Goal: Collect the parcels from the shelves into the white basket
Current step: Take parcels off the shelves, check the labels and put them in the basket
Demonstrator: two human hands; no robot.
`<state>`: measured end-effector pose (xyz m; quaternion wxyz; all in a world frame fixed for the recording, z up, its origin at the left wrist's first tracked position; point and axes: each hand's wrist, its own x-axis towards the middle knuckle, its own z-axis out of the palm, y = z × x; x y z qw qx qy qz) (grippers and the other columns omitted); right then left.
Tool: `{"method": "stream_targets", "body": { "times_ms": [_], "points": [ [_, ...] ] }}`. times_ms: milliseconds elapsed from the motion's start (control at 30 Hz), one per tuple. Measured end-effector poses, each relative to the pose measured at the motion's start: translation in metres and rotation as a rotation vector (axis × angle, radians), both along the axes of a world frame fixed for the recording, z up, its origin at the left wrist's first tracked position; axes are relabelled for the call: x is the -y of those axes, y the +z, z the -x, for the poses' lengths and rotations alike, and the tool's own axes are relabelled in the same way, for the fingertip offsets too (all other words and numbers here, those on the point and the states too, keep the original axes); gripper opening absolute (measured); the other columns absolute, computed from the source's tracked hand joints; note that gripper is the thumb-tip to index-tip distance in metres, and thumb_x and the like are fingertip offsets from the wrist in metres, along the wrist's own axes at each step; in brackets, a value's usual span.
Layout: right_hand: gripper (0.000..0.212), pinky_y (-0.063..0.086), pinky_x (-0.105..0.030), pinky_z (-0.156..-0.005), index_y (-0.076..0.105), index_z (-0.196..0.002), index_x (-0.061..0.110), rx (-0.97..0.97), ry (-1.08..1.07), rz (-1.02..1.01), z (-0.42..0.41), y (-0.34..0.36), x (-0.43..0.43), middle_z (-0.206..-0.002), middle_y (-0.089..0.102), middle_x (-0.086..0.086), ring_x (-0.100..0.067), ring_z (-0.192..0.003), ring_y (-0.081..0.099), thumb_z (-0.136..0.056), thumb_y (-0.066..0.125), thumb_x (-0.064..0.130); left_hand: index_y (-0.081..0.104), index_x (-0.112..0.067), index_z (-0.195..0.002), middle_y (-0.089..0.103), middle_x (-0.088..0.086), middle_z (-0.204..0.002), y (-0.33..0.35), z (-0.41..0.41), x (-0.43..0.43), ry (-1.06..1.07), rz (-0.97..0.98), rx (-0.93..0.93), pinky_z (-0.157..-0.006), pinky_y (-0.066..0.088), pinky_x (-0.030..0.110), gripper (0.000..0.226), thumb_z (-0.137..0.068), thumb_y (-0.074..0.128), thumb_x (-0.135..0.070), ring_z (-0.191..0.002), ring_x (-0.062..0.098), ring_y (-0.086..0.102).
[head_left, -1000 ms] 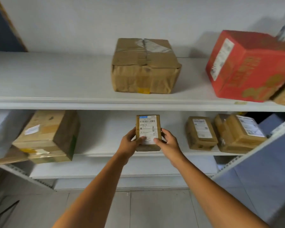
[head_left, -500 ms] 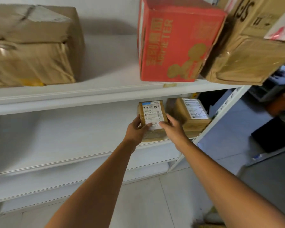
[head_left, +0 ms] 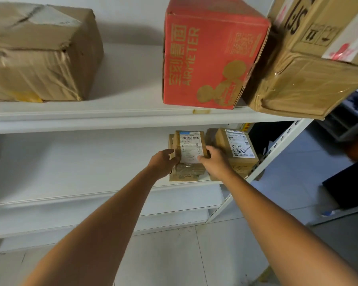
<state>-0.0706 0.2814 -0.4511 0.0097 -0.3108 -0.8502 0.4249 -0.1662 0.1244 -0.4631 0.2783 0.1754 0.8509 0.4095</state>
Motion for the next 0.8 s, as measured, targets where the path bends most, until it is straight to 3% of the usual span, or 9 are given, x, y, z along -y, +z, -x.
{"method": "stream_targets", "body": {
  "times_ms": [100, 200, 333, 433, 700, 800],
  "points": [
    [0.037, 0.052, -0.040, -0.092, 0.057, -0.127, 0.010, 0.029, 0.087, -0.151, -0.003, 0.023, 0.008, -0.122, 0.063, -0.009, -0.025, -0.105, 0.061, -0.091, 0.062, 0.020, 0.047, -0.022, -0.139, 0.057, 0.008, -0.132, 0.018, -0.002, 0.030, -0.005, 0.072, -0.097, -0.076, 0.043, 0.023, 0.049, -0.093, 0.057, -0.036, -0.110, 0.024, 0.059],
    [0.043, 0.048, -0.047, -0.098, 0.052, -0.132, 0.013, 0.096, 0.214, -0.226, -0.003, 0.047, 0.027, -0.127, 0.061, -0.012, -0.031, -0.114, 0.058, -0.093, 0.058, 0.028, 0.049, -0.025, -0.137, 0.059, 0.006, -0.129, 0.041, -0.005, 0.074, -0.040, 0.162, -0.208, -0.084, 0.042, 0.024, 0.046, -0.093, 0.056, -0.037, -0.112, 0.023, 0.058],
    [0.040, 0.047, -0.040, -0.097, 0.056, -0.127, 0.017, 0.152, 0.358, -0.290, 0.009, 0.071, 0.077, -0.126, 0.063, -0.010, -0.029, -0.113, 0.059, -0.092, 0.058, 0.036, 0.051, -0.025, -0.135, 0.061, 0.004, -0.127, 0.065, -0.009, 0.150, 0.007, 0.262, -0.290, -0.095, 0.043, 0.030, 0.043, -0.094, 0.054, -0.037, -0.114, 0.022, 0.058],
    [0.046, 0.045, -0.033, -0.097, 0.052, -0.134, 0.017, 0.128, 0.445, -0.282, 0.027, 0.084, 0.134, -0.132, 0.059, -0.009, -0.029, -0.117, 0.056, -0.092, 0.058, 0.036, 0.052, -0.026, -0.134, 0.063, 0.003, -0.125, 0.078, -0.012, 0.223, 0.117, 0.316, -0.309, -0.094, 0.043, 0.030, 0.042, -0.094, 0.055, -0.038, -0.113, 0.022, 0.058],
    [0.047, 0.041, -0.033, -0.099, 0.050, -0.136, 0.019, 0.078, 0.670, -0.223, 0.085, 0.087, 0.307, -0.135, 0.057, -0.007, -0.028, -0.120, 0.055, -0.094, 0.056, 0.037, 0.053, -0.020, -0.134, 0.064, 0.008, -0.122, 0.087, -0.006, 0.416, 0.382, 0.425, -0.307, -0.091, 0.045, 0.029, 0.043, -0.093, 0.056, -0.034, -0.112, 0.027, 0.059],
    [0.047, 0.041, -0.034, -0.101, 0.050, -0.137, 0.018, 0.073, 0.728, -0.197, 0.106, 0.082, 0.370, -0.136, 0.056, -0.007, -0.027, -0.121, 0.054, -0.093, 0.057, 0.036, 0.059, -0.019, -0.125, 0.066, 0.011, -0.115, 0.087, 0.005, 0.477, 0.422, 0.468, -0.306, -0.086, 0.050, 0.032, 0.034, -0.093, 0.053, -0.030, -0.101, 0.030, 0.062]
  ]
}}
